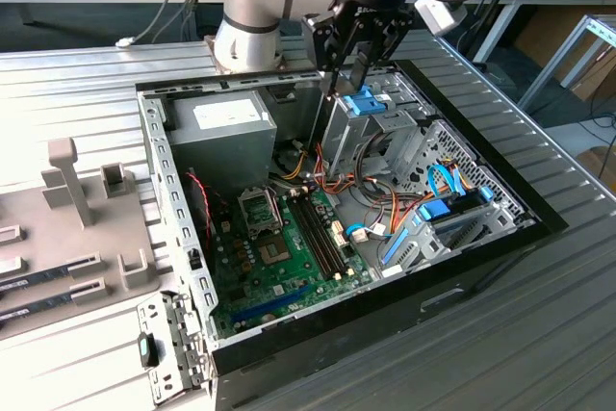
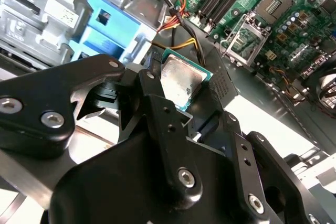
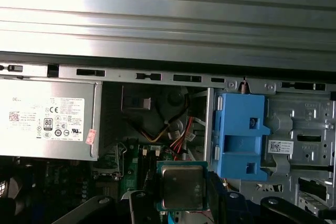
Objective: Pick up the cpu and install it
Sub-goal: 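Pick up the cpu and move it towards the insertion slot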
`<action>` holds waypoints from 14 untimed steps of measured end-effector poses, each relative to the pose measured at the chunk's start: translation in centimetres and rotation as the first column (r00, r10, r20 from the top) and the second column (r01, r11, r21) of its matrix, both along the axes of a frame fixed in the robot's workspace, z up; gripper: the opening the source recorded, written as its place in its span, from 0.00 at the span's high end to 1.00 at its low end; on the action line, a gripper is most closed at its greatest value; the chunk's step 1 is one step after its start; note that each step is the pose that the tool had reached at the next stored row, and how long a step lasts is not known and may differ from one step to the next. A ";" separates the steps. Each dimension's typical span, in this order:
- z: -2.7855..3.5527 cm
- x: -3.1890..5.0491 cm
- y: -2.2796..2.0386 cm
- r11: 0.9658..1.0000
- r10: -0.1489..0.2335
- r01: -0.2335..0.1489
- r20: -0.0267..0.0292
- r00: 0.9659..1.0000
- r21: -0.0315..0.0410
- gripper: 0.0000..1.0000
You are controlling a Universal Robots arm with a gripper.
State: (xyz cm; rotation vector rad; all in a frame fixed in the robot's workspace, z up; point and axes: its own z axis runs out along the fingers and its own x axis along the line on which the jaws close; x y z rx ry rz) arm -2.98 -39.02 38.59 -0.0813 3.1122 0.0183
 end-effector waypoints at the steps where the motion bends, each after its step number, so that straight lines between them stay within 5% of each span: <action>1: 0.00 0.14 0.00 1.000 0.000 0.000 0.000 1.000 0.000 0.53; 10: -0.02 1.79 0.00 1.000 0.000 0.000 0.000 1.000 0.000 0.53; 11: -0.04 2.53 0.00 1.000 0.000 0.000 0.000 1.000 0.000 0.53; 13: -0.09 5.26 0.00 1.000 0.000 0.000 0.000 1.000 0.000 0.53; 14: -0.09 5.70 0.00 1.000 0.000 0.000 0.000 1.000 0.000 0.53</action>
